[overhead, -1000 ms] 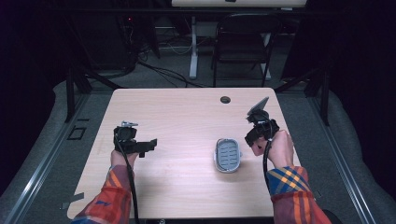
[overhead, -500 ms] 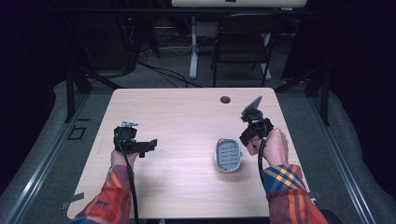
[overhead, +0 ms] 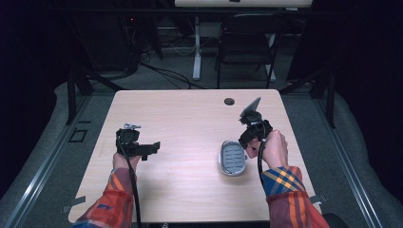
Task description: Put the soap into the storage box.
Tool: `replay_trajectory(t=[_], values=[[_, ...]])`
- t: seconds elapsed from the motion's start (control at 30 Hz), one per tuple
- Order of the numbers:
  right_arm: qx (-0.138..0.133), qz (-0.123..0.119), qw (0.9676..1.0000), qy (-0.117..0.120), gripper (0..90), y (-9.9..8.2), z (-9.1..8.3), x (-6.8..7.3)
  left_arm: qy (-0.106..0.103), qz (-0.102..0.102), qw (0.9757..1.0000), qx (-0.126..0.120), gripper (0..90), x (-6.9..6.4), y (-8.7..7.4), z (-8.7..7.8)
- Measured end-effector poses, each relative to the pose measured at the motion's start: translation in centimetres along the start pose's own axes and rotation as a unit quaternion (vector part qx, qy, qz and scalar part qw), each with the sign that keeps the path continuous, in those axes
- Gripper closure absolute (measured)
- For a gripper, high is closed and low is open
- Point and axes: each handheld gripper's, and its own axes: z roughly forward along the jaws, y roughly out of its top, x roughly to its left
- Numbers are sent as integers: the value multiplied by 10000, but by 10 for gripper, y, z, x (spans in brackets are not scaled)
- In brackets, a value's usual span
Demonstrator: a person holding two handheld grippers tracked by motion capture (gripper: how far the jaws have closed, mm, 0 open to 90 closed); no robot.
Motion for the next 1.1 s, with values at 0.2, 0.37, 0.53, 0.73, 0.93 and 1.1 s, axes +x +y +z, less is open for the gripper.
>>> replay_trajectory(t=[0.2,0.37,0.53,0.73,0.93,1.1], values=[[-2,-13,10000,85,374,3,3,5,-5,0,10000,8,3,0,0,0],[-42,-15,9999,149,374,6,7,10,-4,0,10000,12,2,0,0,0],[39,-66,9998,183,374,8,9,12,-15,6,10000,11,3,0,0,0],[15,-40,9998,218,373,11,14,18,-19,8,10000,13,3,0,0,0],[165,-93,9994,278,373,15,20,20,-15,6,10000,14,2,0,0,0],[196,-111,9993,300,374,16,22,22,-18,12,10000,17,3,0,0,0]])
